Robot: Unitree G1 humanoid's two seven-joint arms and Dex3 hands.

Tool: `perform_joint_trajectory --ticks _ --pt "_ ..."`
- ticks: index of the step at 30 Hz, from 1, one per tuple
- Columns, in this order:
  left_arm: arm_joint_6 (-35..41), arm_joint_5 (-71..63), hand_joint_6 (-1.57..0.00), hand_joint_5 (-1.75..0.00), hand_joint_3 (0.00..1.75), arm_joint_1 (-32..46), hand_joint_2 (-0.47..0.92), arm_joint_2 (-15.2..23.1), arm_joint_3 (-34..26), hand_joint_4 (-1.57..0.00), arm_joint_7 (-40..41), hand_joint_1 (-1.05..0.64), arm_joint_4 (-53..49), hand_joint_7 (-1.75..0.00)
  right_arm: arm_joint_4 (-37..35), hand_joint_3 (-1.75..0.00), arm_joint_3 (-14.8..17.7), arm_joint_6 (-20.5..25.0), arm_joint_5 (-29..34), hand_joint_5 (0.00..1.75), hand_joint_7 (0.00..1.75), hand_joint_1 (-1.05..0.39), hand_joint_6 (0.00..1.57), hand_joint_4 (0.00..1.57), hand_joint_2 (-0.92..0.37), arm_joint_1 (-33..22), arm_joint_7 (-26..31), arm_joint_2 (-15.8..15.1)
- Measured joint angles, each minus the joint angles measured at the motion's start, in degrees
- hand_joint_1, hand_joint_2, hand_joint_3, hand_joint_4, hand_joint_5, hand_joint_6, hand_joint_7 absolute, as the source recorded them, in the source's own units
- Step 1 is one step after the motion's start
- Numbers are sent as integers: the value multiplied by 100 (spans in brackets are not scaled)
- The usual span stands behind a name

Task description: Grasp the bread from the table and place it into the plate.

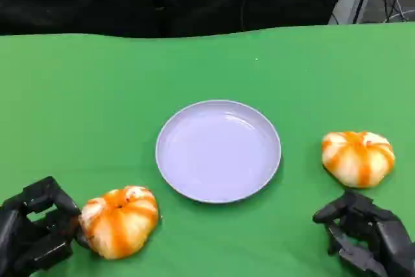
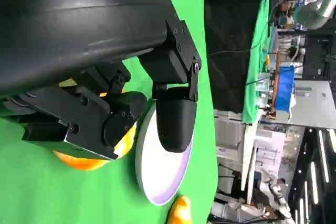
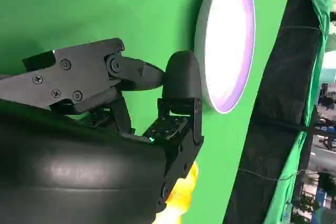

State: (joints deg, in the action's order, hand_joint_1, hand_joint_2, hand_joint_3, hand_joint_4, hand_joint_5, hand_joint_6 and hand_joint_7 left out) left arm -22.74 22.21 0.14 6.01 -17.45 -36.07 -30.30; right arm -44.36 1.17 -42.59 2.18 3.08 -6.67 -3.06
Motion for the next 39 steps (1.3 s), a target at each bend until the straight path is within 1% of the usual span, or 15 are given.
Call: perform_joint_trajectory --ticks 16,17,19,20,23,24,25,26,27,28,29,30,33,36,39 --pt "-43 -24 -89 -156 103 0 71 0 10 -95 -6 10 -3 -132 0 -51 11 0 4 169 118 -11 74 66 -92 0 5 0" --pt "-43 -19 -84 -149 103 0 68 0 10 -88 -12 8 -5 -124 0 -51 11 1 4 169 118 -11 74 67 -92 0 5 0" --pt "58 217 -83 -139 108 -6 58 -1 -13 -82 -230 4 -10 -104 -1 -51 11 1 4 169 118 -12 74 67 -92 0 5 0" --pt "211 433 -84 -129 113 -17 48 -3 -42 -79 -417 1 -9 -90 -3 -50 11 1 5 169 118 -12 75 67 -92 0 7 0" --pt "663 1019 -86 -123 117 -38 42 -36 -157 -77 -865 -1 -9 -77 -6 -50 11 0 28 169 118 -12 75 67 -92 4 26 -2" --pt "736 1101 -84 -112 110 -40 44 -42 -179 -75 -929 -5 -9 -70 -8 -50 11 0 33 169 118 -12 75 67 -92 6 37 -2" --pt "781 1145 -86 -77 82 -41 57 -45 -195 -79 -968 -15 -9 -45 -9 -50 11 0 36 169 118 -12 75 67 -92 7 48 -2" --pt "867 1223 -91 -49 58 -41 68 -47 -223 -87 -1047 -20 -5 -26 -9 -50 11 0 37 170 118 -12 75 67 -92 8 50 -2" --pt "974 1330 -88 -22 31 -40 81 -47 -248 -87 -1151 -27 0 -11 -9 -50 11 0 36 170 118 -12 74 67 -92 8 49 -2" --pt "1104 1461 -84 -12 20 -39 86 -48 -271 -84 -1263 -30 11 -5 -9 -50 11 0 35 170 118 -12 75 67 -92 8 48 -3" --pt "1245 1589 -79 -5 12 -37 90 -48 -296 -80 -1394 -34 31 -2 -9 -50 11 0 35 170 118 -12 75 67 -92 9 48 -3" --pt "1342 1680 -75 -2 9 -36 91 -48 -310 -76 -1524 -37 47 -1 -12 -50 11 0 35 169 118 -12 75 66 -92 10 48 -4" --pt "1419 1802 -60 0 6 -42 92 -47 -369 -61 -1863 -51 47 0 -27 -50 11 0 35 169 118 -12 74 66 -92 22 48 -4" --pt "1248 1832 -49 0 8 -83 92 -47 -460 -51 -2153 -66 -96 0 -40 -51 11 0 35 170 118 -11 74 66 -92 34 48 -5" --pt "811 1711 -41 0 11 -121 92 -46 -502 -41 -2312 -75 -230 0 -44 -50 11 1 35 170 118 -12 74 66 -92 39 51 -6"
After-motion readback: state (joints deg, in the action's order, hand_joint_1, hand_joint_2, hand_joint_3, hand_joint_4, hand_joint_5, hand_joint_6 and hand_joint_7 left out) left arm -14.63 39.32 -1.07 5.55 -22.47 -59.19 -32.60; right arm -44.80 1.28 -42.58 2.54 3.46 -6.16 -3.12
